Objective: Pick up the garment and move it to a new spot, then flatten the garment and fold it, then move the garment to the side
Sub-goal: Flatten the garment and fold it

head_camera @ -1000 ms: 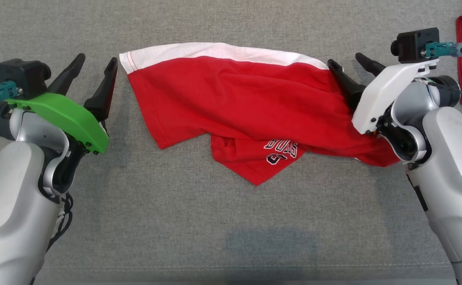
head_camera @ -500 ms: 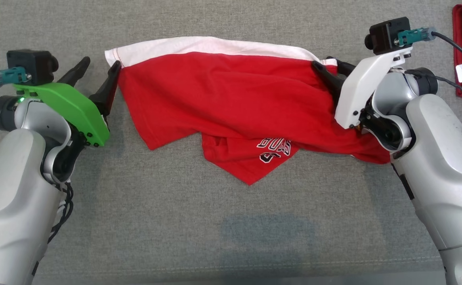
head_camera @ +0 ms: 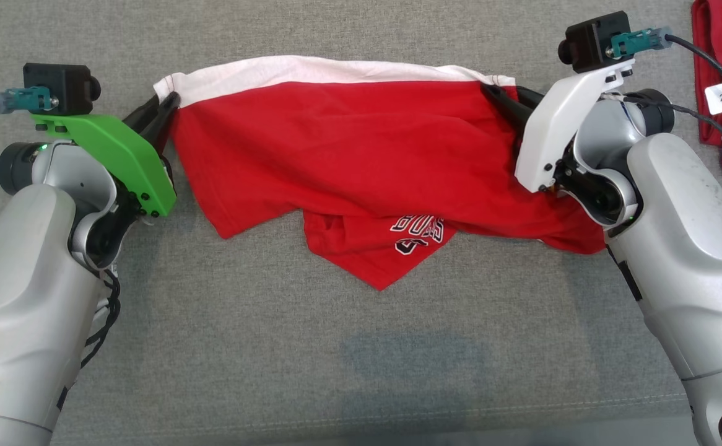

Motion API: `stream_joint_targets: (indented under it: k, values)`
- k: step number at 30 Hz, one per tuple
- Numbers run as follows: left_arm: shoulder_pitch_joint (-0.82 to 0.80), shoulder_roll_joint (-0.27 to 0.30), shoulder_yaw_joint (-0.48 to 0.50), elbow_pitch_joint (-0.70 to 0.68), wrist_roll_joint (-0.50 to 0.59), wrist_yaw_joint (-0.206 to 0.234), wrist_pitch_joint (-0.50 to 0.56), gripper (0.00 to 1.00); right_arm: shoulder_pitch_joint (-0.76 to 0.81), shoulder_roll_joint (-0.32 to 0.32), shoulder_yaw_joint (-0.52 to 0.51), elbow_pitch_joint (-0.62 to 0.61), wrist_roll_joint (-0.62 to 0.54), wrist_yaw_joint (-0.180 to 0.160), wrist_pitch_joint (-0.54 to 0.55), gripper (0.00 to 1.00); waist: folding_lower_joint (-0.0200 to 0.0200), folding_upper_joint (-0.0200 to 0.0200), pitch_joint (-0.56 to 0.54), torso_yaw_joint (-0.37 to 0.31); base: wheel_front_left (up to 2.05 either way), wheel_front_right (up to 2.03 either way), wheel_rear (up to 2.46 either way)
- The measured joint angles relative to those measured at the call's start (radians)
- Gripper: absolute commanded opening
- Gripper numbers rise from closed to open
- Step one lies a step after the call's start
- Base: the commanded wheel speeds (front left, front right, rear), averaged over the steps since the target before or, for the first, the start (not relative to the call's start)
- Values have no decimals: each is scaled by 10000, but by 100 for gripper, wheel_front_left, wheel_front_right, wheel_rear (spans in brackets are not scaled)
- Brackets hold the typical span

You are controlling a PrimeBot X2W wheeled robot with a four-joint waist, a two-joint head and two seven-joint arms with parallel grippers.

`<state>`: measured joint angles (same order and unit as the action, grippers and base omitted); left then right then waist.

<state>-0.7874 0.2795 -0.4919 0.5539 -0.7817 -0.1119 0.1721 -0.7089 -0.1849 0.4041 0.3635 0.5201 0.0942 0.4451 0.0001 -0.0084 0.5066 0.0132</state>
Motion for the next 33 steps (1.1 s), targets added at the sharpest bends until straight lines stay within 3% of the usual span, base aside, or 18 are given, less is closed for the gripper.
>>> stream_joint_targets:
  k: [16,24,29,33]
  values:
    - [-687,35,-6,84,29,-125,-1643,0,-377,-161,-416,167,-460,113,-2784,0,0,0,-1058,101,0,0,0]
    - [-1405,366,-242,-819,-59,-199,-2255,0,-1100,-514,-986,-288,-855,192,-4654,0,0,0,-1989,58,0,0,0]
    - [-1271,518,-851,-1463,-372,-199,-2253,0,-749,-769,-1080,-270,-606,199,-4855,0,0,0,-2630,1,0,0,0]
    - [-23,514,-1551,-1960,-951,-199,-1778,0,754,-1043,-1076,-309,-25,201,-4723,0,0,0,-3144,-33,0,0,0]
